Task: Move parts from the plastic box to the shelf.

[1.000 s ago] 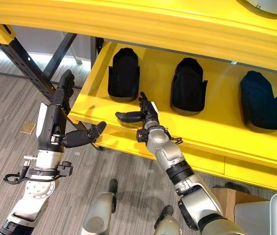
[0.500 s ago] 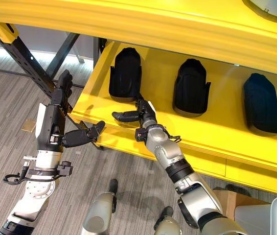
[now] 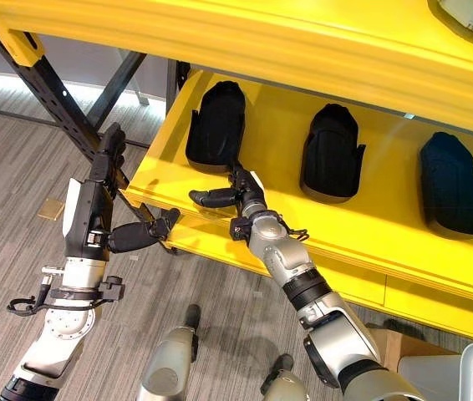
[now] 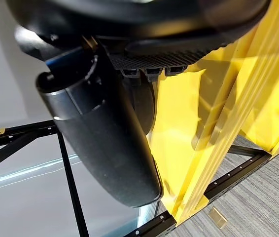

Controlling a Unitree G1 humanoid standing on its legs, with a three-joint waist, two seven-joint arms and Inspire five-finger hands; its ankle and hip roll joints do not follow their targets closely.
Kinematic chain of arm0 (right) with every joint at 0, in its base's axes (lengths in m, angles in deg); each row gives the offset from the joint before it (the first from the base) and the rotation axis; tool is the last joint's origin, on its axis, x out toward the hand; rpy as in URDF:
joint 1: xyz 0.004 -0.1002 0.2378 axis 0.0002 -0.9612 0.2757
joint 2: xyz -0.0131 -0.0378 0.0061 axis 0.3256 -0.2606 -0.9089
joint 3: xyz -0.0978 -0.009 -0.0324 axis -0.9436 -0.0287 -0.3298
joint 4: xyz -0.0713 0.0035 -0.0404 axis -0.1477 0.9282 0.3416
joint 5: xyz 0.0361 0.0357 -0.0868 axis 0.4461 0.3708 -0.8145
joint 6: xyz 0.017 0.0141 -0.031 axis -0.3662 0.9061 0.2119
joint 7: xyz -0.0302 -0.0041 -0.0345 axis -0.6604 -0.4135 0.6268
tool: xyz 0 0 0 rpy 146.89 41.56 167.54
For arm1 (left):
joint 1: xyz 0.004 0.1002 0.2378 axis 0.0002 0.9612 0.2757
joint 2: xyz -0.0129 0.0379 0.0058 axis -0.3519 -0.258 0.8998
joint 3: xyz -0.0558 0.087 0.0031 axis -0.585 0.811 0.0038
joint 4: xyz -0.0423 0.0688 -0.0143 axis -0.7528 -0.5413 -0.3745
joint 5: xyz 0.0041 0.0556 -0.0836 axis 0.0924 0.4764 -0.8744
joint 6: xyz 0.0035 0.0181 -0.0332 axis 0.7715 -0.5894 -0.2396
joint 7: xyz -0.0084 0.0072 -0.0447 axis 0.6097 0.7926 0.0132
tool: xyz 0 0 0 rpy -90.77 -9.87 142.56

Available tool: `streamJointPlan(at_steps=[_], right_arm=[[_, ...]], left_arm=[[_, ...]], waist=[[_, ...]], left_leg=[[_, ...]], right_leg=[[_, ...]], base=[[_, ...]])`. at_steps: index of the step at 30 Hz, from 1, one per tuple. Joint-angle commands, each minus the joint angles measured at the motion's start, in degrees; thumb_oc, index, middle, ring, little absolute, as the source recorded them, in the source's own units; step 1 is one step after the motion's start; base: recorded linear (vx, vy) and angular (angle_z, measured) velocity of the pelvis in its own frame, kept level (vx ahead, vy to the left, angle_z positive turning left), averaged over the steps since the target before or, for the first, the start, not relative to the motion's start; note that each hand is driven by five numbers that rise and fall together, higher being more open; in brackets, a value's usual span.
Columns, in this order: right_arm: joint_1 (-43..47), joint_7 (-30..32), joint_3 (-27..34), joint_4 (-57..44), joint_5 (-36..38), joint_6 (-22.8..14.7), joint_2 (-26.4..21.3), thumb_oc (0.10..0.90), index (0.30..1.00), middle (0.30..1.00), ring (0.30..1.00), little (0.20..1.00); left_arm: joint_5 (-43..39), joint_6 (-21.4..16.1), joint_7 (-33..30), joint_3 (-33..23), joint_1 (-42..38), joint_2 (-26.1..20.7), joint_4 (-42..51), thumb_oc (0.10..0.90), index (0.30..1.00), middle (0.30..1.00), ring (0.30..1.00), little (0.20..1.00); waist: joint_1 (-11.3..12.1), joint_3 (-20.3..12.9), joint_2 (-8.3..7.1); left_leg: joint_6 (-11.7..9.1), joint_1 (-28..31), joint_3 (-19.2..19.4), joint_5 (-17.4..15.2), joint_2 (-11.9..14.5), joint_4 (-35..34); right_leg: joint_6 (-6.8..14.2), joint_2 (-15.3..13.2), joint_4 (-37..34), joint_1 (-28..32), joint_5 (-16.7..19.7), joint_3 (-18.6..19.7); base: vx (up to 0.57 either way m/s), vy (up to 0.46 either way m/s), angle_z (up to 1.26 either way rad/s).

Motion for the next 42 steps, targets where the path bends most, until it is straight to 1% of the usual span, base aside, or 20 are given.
streamJointPlan(at_steps=[1, 3, 9, 10, 11, 14, 19, 21, 22, 24, 27, 28, 31, 34, 36, 38, 39, 40, 42], right_arm=[[10.5, -1.9, 1.1, -2.1, 0.6, -5.1, 0.1, 0.900, 1.000, 1.000, 1.000, 1.000], [10.6, -1.7, 1.1, -2.4, 0.5, -4.9, 0.2, 0.900, 1.000, 1.000, 1.000, 1.000], [11.0, -0.7, 1.2, -1.8, 0.7, -4.5, 0.3, 0.900, 1.000, 1.000, 1.000, 1.000], [10.9, 0.6, 1.3, -1.4, 0.4, -5.2, 0.3, 0.900, 1.000, 1.000, 1.000, 1.000], [10.8, 0.6, 1.4, -1.3, 0.5, -5.6, 0.2, 0.900, 1.000, 1.000, 1.000, 1.000], [10.6, -1.4, 1.8, -0.8, 0.3, -5.4, -0.1, 0.900, 1.000, 1.000, 1.000, 1.000], [10.6, -2.8, 0.8, -1.9, 0.6, -5.6, 0.4, 0.900, 1.000, 1.000, 1.000, 1.000], [10.8, -3.0, 0.4, -2.1, 0.2, -5.2, 0.6, 0.900, 1.000, 1.000, 1.000, 1.000], [10.8, -1.0, -0.3, -3.0, 0.3, -4.5, 1.0, 0.900, 1.000, 1.000, 1.000, 1.000], [11.2, -1.1, -0.3, -2.1, 0.2, -4.8, 0.8, 0.900, 1.000, 1.000, 1.000, 1.000], [11.5, -2.4, -0.3, -1.3, 0.7, -5.1, 0.6, 0.900, 1.000, 1.000, 1.000, 1.000], [11.6, -3.8, -0.3, -1.0, 0.7, -5.5, 0.5, 0.900, 1.000, 1.000, 1.000, 1.000], [11.7, -4.7, -0.6, -1.2, -0.3, -5.2, 0.7, 0.900, 1.000, 1.000, 1.000, 1.000], [11.6, -3.7, -1.0, -1.7, -0.5, -4.7, 1.0, 0.900, 1.000, 1.000, 1.000, 1.000], [11.4, -1.5, -1.4, -1.5, -0.4, -4.8, 1.3, 0.900, 1.000, 1.000, 1.000, 1.000], [11.5, -1.3, -1.1, -0.9, -0.3, -5.2, 1.1, 0.900, 1.000, 1.000, 1.000, 1.000], [11.6, 0.1, -0.7, -0.6, -1.5, -5.3, 0.9, 0.900, 1.000, 1.000, 1.000, 1.000], [11.5, 0.3, -0.6, -0.5, -1.7, -5.3, 0.9, 0.900, 1.000, 1.000, 1.000, 1.000], [11.4, 5.2, 0.0, 0.0, -3.7, -6.0, 1.1, 0.900, 1.000, 1.000, 1.000, 1.000]], left_arm=[[-0.5, -5.7, -2.0, -0.1, -2.9, -2.4, 6.9, 0.900, 1.000, 1.000, 1.000, 1.000], [-0.8, -5.2, -2.0, -0.1, -3.0, -2.4, 7.0, 0.900, 1.000, 1.000, 1.000, 1.000], [-0.8, -5.5, -1.9, 0.2, -3.0, -2.3, 6.6, 0.900, 1.000, 1.000, 1.000, 1.000], [-0.8, -5.3, -2.0, 0.2, -3.0, -2.2, 6.8, 0.900, 1.000, 1.000, 1.000, 1.000], [-0.9, -5.3, -2.0, 0.2, -3.0, -2.2, 6.8, 0.900, 1.000, 1.000, 1.000, 1.000], [-1.3, -5.3, -1.9, 0.2, -3.1, -2.3, 6.7, 0.900, 1.000, 1.000, 1.000, 1.000], [-1.3, -5.6, -2.1, 0.4, -3.1, -2.2, 6.7, 0.900, 1.000, 1.000, 1.000, 1.000], [-1.2, -5.6, -2.2, 0.5, -3.2, -2.2, 6.6, 0.900, 1.000, 1.000, 1.000, 1.000], [-0.1, -6.0, -2.7, 0.8, -3.3, -2.2, 6.6, 0.900, 1.000, 1.000, 1.000, 1.000], [-0.2, -6.0, -2.6, 0.7, -3.3, -2.3, 6.7, 0.900, 1.000, 1.000, 1.000, 1.000], [-0.3, -6.1, -2.8, 0.7, -3.5, -2.3, 6.5, 0.900, 1.000, 1.000, 1.000, 1.000], [-0.7, -6.4, -2.8, 0.7, -3.5, -2.4, 6.4, 0.900, 1.000, 1.000, 1.000, 1.000], [0.2, -6.7, -3.1, 0.9, -3.6, -2.3, 6.6, 0.900, 1.000, 1.000, 1.000, 1.000], [0.5, -6.3, -3.1, 0.9, -3.6, -2.3, 6.8, 0.900, 1.000, 1.000, 1.000, 1.000], [0.8, -6.2, -3.4, 1.1, -3.7, -2.3, 6.7, 0.900, 1.000, 1.000, 1.000, 1.000], [0.6, -6.3, -3.2, 0.8, -3.4, -2.4, 6.7, 0.900, 1.000, 1.000, 1.000, 1.000], [0.3, -6.0, -3.1, 0.8, -3.3, -2.4, 6.8, 0.900, 1.000, 1.000, 1.000, 1.000], [0.3, -6.0, -3.1, 0.8, -3.3, -2.4, 6.8, 0.900, 1.000, 1.000, 1.000, 1.000], [0.3, -5.8, -3.5, 1.1, -3.6, -2.3, 6.5, 0.900, 1.000, 1.000, 1.000, 1.000]], waist=[[0.7, -2.5, -2.18], [0.7, -2.5, -2.18], [0.8, -2.7, -2.17], [0.7, -2.8, -2.12], [0.7, -2.8, -2.12], [0.6, -2.7, -2.18], [0.5, -2.5, -2.06], [0.6, -2.5, -2.02], [0.5, -2.4, -2.00], [0.7, -2.5, -2.00], [0.6, -2.7, -2.01], [0.6, -2.8, -1.94], [0.5, -3.0, -1.84], [0.6, -3.2, -1.89], [0.6, -3.4, -1.84], [0.7, -3.4, -1.81], [0.6, -3.5, -1.79], [0.6, -3.5, -1.79], [0.4, -3.5, -1.69]], left_leg=[[1.2, 3.7, -0.2, -7.6, -1.0, 2.0], [1.2, 3.7, -0.3, -7.7, -1.0, 2.1], [1.2, 3.9, -0.4, -7.7, -1.1, 2.1], [1.3, 4.0, -0.3, -7.6, -1.1, 1.9], [1.3, 4.1, -0.3, -7.7, -1.1, 2.0], [1.2, 4.0, -0.3, -7.7, -1.1, 2.1], [1.2, 4.0, -0.2, -7.6, -0.9, 2.0], [1.2, 4.0, -0.2, -7.6, -0.9, 2.0], [1.2, 4.1, -0.1, -7.6, -1.0, 1.9], [1.2, 4.1, -0.1, -7.6, -1.0, 2.0], [1.2, 4.1, 0.0, -7.6, -1.1, 1.8], [1.2, 4.2, 0.0, -7.5, -1.0, 1.7], [1.2, 4.4, 0.1, -7.5, -1.0, 1.6], [1.2, 4.5, 0.0, -7.6, -1.1, 1.7], [1.3, 4.7, 0.0, -7.6, -1.1, 1.5], [1.3, 4.8, -0.1, -7.6, -1.1, 1.5], [1.3, 4.8, -0.1, -7.6, -1.1, 1.6], [1.3, 4.8, -0.1, -7.6, -1.1, 1.6], [1.3, 4.8, -0.1, -7.7, -1.1, 1.7]], right_leg=[[-1.9, 1.6, 0.1, 2.8, -2.8, 1.8], [-2.0, 1.6, 0.3, 2.8, -3.0, 1.8], [-2.1, 1.7, 0.4, 3.0, -3.1, 1.8], [-2.1, 1.8, 0.4, 3.1, -3.1, 1.8], [-2.1, 1.8, 0.5, 3.1, -3.2, 1.8], [-2.1, 1.8, 0.5, 3.1, -3.2, 1.8], [-2.1, 1.8, 0.4, 2.8, -3.1, 1.9], [-2.1, 1.8, 0.4, 2.8, -3.0, 1.9], [-2.1, 1.7, 0.4, 2.8, -3.0, 1.9], [-2.0, 1.7, 0.3, 2.9, -3.0, 1.9], [-2.0, 1.7, 0.1, 2.9, -2.9, 2.0], [-1.9, 1.6, -0.1, 3.0, -2.8, 2.0], [-1.9, 1.6, 0.1, 3.0, -2.9, 1.9], [-1.9, 1.5, 0.1, 3.1, -2.9, 1.8], [-1.9, 1.4, 0.0, 3.3, -2.9, 1.8], [-1.9, 1.4, 0.1, 3.5, -2.9, 1.7], [-1.9, 1.4, 0.2, 3.5, -3.0, 1.7], [-1.9, 1.4, 0.2, 3.4, -3.0, 1.7], [-1.9, 1.4, 0.4, 3.4, -3.1, 1.8]], base=[[0.00, 0.000, 0.00], [0.00, 0.000, 0.00], [0.00, 0.000, 0.00], [0.00, 0.000, 0.00], [0.00, 0.000, 0.00], [0.00, 0.000, 0.00], [0.00, 0.000, 0.00], [0.00, 0.000, 0.00], [0.00, 0.000, 0.00], [0.00, 0.000, 0.00], [0.00, 0.000, 0.00], [0.00, 0.000, 0.00], [0.00, 0.000, 0.00], [0.00, 0.000, 0.00], [0.00, 0.000, 0.00], [0.00, 0.000, 0.00], [0.00, 0.000, 0.00], [0.00, 0.000, 0.00], [0.00, 0.000, 0.00]])
